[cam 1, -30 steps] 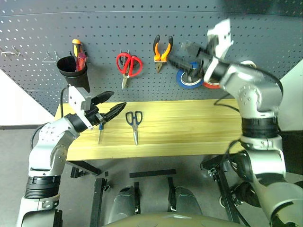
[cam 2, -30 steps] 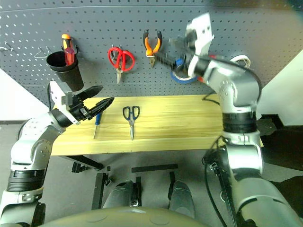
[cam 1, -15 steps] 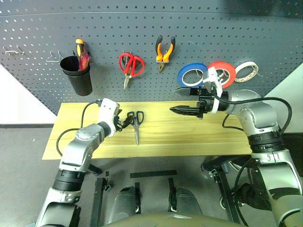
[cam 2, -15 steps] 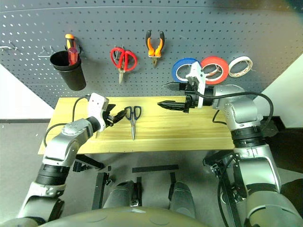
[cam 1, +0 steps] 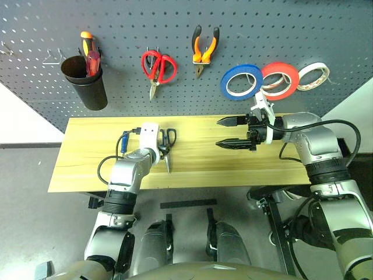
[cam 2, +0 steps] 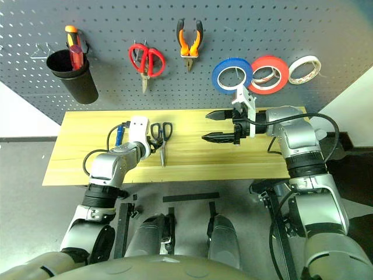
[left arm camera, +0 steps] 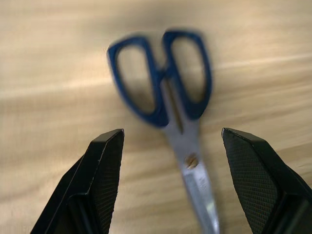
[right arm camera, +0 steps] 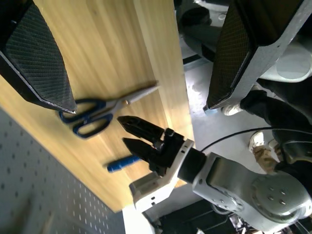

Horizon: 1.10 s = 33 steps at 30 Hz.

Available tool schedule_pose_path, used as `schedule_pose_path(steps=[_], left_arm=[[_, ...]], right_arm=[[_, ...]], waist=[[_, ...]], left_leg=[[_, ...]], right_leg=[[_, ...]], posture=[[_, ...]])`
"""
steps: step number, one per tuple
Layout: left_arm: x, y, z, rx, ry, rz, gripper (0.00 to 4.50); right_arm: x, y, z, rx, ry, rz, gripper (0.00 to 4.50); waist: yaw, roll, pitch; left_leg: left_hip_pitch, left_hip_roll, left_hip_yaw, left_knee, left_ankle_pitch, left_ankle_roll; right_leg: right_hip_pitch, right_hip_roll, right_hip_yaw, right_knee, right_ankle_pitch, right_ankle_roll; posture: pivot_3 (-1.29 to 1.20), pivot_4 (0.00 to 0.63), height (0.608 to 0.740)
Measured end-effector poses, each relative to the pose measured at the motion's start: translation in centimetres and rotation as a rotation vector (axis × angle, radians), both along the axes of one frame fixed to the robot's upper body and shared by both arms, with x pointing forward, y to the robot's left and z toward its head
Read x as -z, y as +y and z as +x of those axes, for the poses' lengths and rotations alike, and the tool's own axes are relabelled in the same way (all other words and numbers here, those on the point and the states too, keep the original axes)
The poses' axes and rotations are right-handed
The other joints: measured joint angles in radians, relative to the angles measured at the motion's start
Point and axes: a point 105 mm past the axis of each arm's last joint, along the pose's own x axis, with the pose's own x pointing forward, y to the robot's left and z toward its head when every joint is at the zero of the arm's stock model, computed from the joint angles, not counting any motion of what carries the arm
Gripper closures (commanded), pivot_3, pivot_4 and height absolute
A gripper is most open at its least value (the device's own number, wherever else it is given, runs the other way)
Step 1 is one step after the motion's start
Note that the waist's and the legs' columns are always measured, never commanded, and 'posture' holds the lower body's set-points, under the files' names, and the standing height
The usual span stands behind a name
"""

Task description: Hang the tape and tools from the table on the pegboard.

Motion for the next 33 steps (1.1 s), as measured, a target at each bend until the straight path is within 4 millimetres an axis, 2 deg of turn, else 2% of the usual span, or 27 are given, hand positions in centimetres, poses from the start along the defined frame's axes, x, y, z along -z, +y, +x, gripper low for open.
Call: schedule_pose_path(steps=[6, 10, 24, 27, 33], left_arm=[[0.4, -1.2, 0.0, -0.031, 0.025, 0.02, 1.12], [1.5, -2.3, 0.0, -0.019, 0.06, 0.021, 1.12], [1.3, -2.4, 1.0, -0.098, 0.035, 0.012, 1.12], [1.3, -2.2, 1.1, -0.135, 0.039, -0.006, 1.7], [1.4, -1.4, 0.9, -0.186, 0.031, -0.021, 3.58]], right_arm=[[-0.5, -0.2, 0.5, -0.005, -0.014, -0.013, 0.01], [-0.2, -0.5, 0.5, -0.017, 0.002, -0.02, 0.01], [0.4, -1.2, 1.0, -0.018, -0.048, -0.106, 0.01], [0.2, -1.3, 1.2, -0.021, -0.066, -0.12, 0.0], [-0.2, -1.3, 1.4, -0.024, -0.071, -0.125, 0.0]], waist=[[0.001, -0.001, 0.025], [0.0, -0.001, 0.037], [-0.001, 0.0, 0.042], [-0.002, 0.0, 0.042], [-0.004, 0.0, 0.042]], left_leg=[[-0.001, 0.0, 0.0, 0.0, 0.0, 0.001], [-0.001, 0.0, 0.001, 0.0, -0.001, 0.001], [0.0, 0.001, 0.001, 0.0, -0.001, 0.001], [0.0, 0.001, 0.001, -0.001, -0.001, 0.001], [0.0, 0.001, 0.001, -0.001, -0.001, 0.001]], right_leg=[[0.0, -0.001, 0.0, 0.0, 0.0, 0.0], [-0.001, -0.001, 0.0, 0.0, 0.0, 0.0], [-0.001, -0.002, 0.0, 0.0, 0.0, 0.0], [-0.001, -0.002, 0.0, 0.0, 0.0, 0.0], [-0.001, -0.002, -0.001, 0.0, 0.0, 0.0]], posture=[[-0.02, 0.378, 0.738], [-0.03, 0.383, 0.738], [-0.04, 0.377, 0.738], [-0.05, 0.376, 0.738], [-0.05, 0.38, 0.738]])
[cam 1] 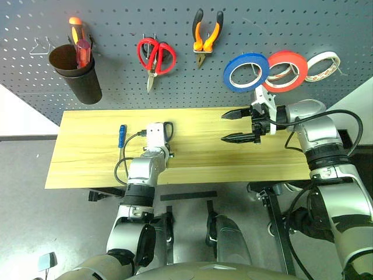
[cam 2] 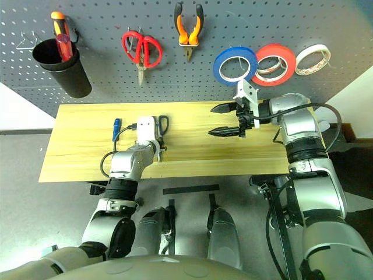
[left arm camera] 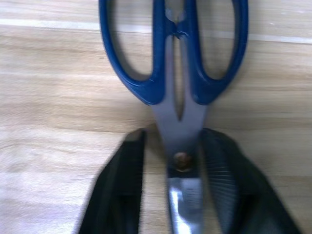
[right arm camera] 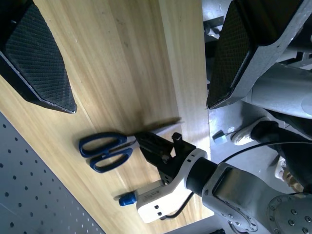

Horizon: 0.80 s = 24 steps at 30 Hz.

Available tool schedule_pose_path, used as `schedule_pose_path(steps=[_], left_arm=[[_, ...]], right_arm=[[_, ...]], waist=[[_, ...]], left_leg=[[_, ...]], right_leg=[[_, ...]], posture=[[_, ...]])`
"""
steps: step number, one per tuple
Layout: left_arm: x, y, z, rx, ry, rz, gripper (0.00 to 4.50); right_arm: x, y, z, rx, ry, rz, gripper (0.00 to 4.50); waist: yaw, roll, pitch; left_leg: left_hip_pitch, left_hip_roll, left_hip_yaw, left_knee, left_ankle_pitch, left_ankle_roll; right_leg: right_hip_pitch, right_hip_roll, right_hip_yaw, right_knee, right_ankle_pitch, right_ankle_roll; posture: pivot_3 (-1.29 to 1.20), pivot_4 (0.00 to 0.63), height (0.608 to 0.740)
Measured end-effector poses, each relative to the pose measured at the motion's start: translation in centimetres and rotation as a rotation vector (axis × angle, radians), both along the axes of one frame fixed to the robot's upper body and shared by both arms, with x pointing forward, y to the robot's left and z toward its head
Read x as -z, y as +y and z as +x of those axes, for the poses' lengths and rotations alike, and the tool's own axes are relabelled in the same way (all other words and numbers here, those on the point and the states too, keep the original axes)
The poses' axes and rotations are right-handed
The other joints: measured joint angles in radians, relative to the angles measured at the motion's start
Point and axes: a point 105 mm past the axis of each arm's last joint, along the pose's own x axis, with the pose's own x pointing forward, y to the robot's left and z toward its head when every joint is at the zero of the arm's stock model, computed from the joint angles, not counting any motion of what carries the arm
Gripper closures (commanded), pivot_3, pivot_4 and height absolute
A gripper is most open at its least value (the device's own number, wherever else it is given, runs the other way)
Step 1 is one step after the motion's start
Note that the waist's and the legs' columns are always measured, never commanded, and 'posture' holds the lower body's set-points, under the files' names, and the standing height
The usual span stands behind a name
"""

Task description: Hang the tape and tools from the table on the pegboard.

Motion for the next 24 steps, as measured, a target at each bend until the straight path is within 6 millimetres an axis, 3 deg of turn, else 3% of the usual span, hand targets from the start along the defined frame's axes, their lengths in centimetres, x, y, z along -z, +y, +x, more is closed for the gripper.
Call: schedule_pose_path(steps=[1, 11, 17, 24], left_arm=[[0.0, 0.0, -0.1, -0.003, -0.002, -0.004, 3.79], [-0.1, 0.5, -0.4, -0.016, 0.007, -0.018, 3.78], [-0.5, 1.5, -1.5, 0.093, 0.028, -0.066, 3.78], [-4.6, 3.5, -3.4, 0.311, -0.136, 0.024, 3.78]], right_arm=[[0.1, -0.1, 0.0, 0.001, 0.006, -0.001, 0.0], [0.0, -0.2, 0.1, -0.005, 0.015, -0.001, 0.0], [-0.4, -0.2, 0.0, -0.003, 0.015, 0.023, 0.0], [-2.4, 0.0, -0.4, -0.023, -0.011, 0.096, 0.0]], waist=[[0.001, 0.0, 0.0], [-0.003, 0.001, 0.003], [-0.004, 0.002, 0.007], [-0.001, 0.002, 0.008]], left_leg=[[0.0, 0.0, 0.0, 0.0, 0.0, 0.0], [0.0, 0.0, 0.0, 0.0, 0.0, 0.0], [-0.002, 0.0, 0.0, -0.001, 0.0, 0.0], [-0.003, 0.0, 0.0, -0.001, 0.0, 0.0]], right_leg=[[0.0, 0.0, 0.0, 0.0, 0.0, 0.0], [0.0, 0.0, 0.0, 0.0, 0.0, 0.0], [-0.002, 0.0, 0.0, 0.0, 0.0, 0.0], [-0.003, 0.0, -0.001, -0.002, 0.0, 0.0]], posture=[[-0.05, 0.382, 0.738], [-0.06, 0.366, 0.738], [-0.04, 0.334, 0.738], [0.0, 0.277, 0.738]])
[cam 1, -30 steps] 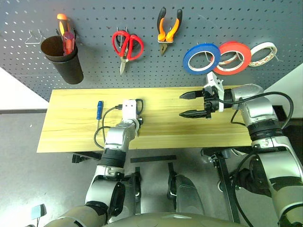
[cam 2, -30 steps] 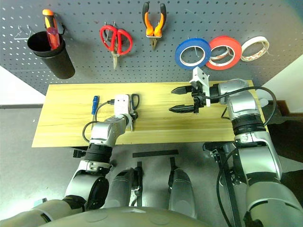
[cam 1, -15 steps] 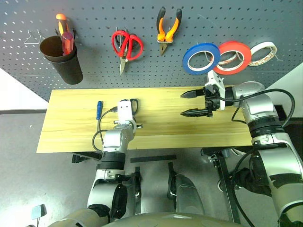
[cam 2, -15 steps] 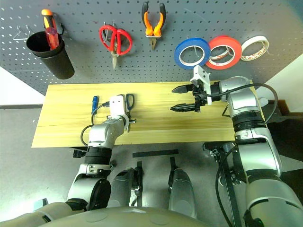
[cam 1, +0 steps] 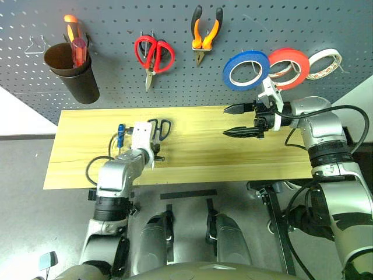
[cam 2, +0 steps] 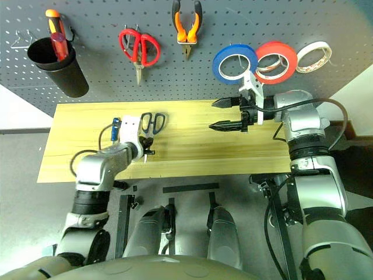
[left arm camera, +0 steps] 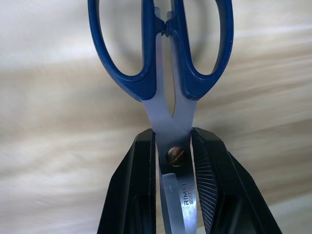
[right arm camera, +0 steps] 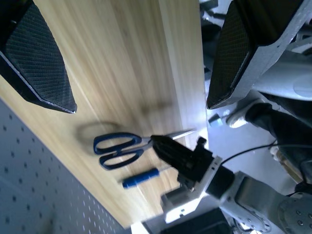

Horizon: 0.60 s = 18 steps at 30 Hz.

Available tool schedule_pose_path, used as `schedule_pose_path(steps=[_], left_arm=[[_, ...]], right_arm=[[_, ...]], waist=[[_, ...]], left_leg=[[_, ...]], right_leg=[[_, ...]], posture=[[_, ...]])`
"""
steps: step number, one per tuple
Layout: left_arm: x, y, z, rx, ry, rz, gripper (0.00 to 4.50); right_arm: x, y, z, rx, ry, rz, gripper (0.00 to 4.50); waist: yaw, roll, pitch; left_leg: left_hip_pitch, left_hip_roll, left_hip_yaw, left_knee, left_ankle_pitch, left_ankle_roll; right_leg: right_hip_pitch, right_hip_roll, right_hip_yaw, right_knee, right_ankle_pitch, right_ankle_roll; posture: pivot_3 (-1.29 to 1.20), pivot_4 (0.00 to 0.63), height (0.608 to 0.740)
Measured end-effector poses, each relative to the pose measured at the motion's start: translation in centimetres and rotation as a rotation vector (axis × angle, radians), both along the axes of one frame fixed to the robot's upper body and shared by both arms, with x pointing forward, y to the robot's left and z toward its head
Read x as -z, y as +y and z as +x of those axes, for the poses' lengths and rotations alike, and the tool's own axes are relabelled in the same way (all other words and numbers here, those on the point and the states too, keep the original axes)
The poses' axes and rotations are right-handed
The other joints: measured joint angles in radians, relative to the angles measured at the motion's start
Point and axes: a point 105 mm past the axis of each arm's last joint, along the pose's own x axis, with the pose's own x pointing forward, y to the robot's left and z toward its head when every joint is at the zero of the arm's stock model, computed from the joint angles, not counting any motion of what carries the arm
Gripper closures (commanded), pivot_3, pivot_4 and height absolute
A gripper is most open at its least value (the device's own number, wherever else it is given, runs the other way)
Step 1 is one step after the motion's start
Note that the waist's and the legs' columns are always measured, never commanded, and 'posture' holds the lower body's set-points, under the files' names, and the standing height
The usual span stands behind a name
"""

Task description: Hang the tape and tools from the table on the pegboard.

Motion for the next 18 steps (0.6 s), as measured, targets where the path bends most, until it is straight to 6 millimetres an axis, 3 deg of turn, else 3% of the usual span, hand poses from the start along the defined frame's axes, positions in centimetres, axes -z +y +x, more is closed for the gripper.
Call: schedule_pose_path(steps=[7, 12, 18], left_arm=[[-2.6, -0.4, -4.2, 0.254, -0.197, -0.047, 3.78], [-4.2, 0.1, -5.4, 0.346, -0.33, -0.075, 3.78], [-9.9, -0.5, -5.8, 0.396, -0.704, -0.145, 3.78]], right_arm=[[-2.7, 0.0, -1.3, -0.043, -0.039, 0.048, 0.0], [-4.6, 0.4, -2.1, -0.063, -0.068, 0.097, 0.0], [-9.0, 0.8, -2.4, -0.046, -0.134, 0.268, 0.0]], waist=[[0.008, 0.0, -0.003], [0.009, 0.0, -0.009], [0.01, -0.001, -0.041]], left_leg=[[-0.003, 0.0, -0.001, 0.001, 0.0, 0.0], [-0.006, -0.001, 0.001, 0.002, 0.0, -0.001], [-0.014, -0.002, 0.001, 0.002, 0.001, -0.001]], right_leg=[[0.0, 0.0, -0.002, -0.001, 0.0, 0.0], [-0.002, 0.001, -0.003, -0.001, 0.0, 0.0], [-0.009, 0.001, -0.004, -0.001, 0.0, 0.0]], posture=[[0.02, 0.215, 0.738], [0.04, 0.175, 0.738], [0.04, 0.141, 0.738]])
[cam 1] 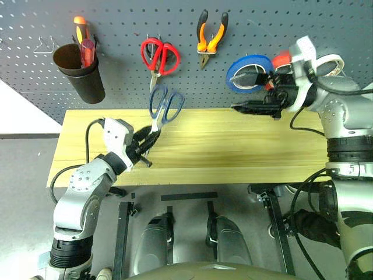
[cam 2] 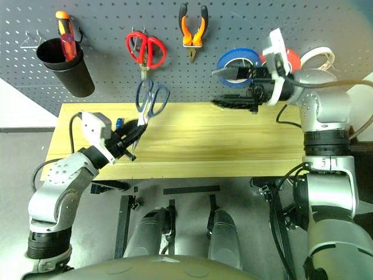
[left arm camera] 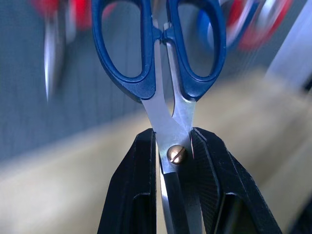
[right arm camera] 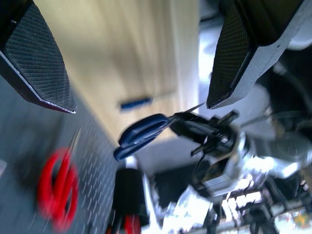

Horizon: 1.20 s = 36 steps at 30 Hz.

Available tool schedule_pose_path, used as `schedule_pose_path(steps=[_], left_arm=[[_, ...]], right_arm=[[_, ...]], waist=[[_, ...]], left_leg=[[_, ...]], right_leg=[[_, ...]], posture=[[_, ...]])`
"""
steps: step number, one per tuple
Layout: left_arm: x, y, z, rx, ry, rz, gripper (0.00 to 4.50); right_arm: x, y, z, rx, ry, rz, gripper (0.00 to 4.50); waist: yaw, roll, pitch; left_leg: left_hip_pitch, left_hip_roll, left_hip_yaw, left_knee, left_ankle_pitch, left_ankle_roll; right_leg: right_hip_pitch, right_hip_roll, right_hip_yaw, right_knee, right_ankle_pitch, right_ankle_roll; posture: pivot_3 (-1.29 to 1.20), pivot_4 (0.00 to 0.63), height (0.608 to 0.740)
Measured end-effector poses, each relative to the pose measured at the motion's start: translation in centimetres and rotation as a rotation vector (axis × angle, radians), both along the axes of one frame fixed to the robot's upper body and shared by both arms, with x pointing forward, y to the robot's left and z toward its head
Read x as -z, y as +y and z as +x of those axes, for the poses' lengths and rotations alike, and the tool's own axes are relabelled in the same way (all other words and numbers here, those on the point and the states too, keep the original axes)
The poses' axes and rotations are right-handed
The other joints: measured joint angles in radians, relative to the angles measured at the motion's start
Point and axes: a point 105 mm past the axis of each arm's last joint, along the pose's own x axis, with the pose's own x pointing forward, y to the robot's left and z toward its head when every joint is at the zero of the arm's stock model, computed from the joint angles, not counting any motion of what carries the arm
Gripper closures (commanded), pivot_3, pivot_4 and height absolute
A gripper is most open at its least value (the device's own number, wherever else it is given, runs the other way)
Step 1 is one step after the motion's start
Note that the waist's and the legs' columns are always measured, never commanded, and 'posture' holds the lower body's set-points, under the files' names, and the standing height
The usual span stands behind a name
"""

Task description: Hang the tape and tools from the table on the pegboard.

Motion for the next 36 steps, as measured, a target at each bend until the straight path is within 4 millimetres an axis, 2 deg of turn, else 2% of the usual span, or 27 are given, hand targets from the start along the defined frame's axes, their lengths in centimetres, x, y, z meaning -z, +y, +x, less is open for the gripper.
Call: schedule_pose_path(steps=[3, 10, 24, 30, 36], left_arm=[[-1.8, -0.1, 0.2, -0.025, -0.12, -0.036, 3.78], [-2.8, 0.3, 2.0, -0.139, -0.217, -0.029, 3.78], [-0.4, -0.5, 4.5, -0.175, -0.157, -0.046, 3.78], [-0.6, -0.8, 5.8, -0.179, -0.17, -0.048, 3.78], [1.4, -1.5, 6.4, -0.172, -0.109, -0.061, 3.78]], right_arm=[[-0.8, -0.1, 0.2, 0.023, -0.014, 0.033, 0.0], [-0.3, -0.2, 0.4, 0.046, -0.022, 0.026, 0.0], [-0.6, -0.2, 0.7, 0.077, -0.041, 0.032, 0.0], [-0.9, -0.2, 0.8, 0.089, -0.038, 0.036, 0.0], [-0.9, -0.3, 0.9, 0.103, -0.029, 0.036, 0.0]], waist=[[0.003, -0.002, -0.02], [-0.001, -0.003, -0.05], [-0.003, -0.001, -0.064], [-0.003, 0.0, -0.065], [-0.004, 0.0, -0.066]], left_leg=[[0.0, 0.0, 0.0, 0.0, 0.0, 0.0], [0.001, 0.0, 0.001, 0.001, 0.0, 0.0], [0.001, 0.0, 0.001, 0.002, 0.0, 0.0], [0.001, 0.0, 0.001, 0.002, 0.0, 0.0], [0.002, 0.0, 0.001, 0.002, 0.0, 0.0]], right_leg=[[0.0, 0.001, 0.0, 0.0, 0.0, 0.0], [0.001, 0.001, 0.0, 0.0, 0.0, 0.0], [0.001, 0.001, 0.0, 0.001, 0.0, 0.0], [0.001, 0.001, 0.0, 0.001, 0.0, 0.0], [0.001, 0.001, 0.0, 0.002, 0.0, 0.0]], posture=[[0.04, 0.129, 0.738], [0.02, 0.12, 0.738], [-0.01, 0.114, 0.738], [-0.02, 0.115, 0.738], [-0.03, 0.12, 0.738]])
